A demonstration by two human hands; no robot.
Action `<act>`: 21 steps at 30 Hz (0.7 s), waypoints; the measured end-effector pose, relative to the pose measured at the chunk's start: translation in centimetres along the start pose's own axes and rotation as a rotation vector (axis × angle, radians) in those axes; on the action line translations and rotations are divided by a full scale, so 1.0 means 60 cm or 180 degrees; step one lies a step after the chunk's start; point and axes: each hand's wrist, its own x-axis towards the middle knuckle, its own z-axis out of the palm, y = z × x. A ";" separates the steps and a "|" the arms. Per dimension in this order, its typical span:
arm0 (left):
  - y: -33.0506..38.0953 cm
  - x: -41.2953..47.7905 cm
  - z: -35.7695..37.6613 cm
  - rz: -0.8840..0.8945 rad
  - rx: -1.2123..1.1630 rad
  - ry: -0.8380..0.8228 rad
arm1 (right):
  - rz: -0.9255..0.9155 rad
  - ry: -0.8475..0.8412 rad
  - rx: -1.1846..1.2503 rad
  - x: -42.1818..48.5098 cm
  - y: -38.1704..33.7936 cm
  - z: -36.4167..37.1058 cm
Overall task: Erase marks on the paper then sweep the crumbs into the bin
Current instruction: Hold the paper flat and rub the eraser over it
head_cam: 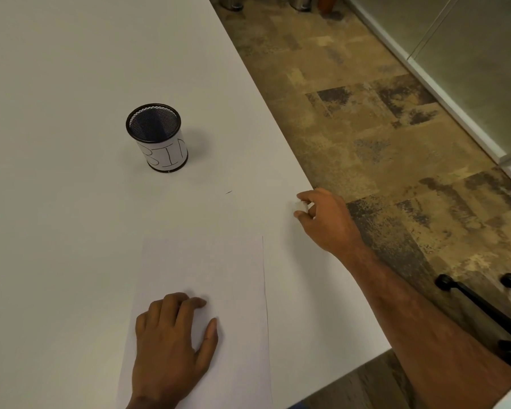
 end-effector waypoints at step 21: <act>-0.030 0.034 -0.014 -0.0405 0.0079 0.0155 | 0.1277 0.0204 0.2374 -0.030 0.015 -0.013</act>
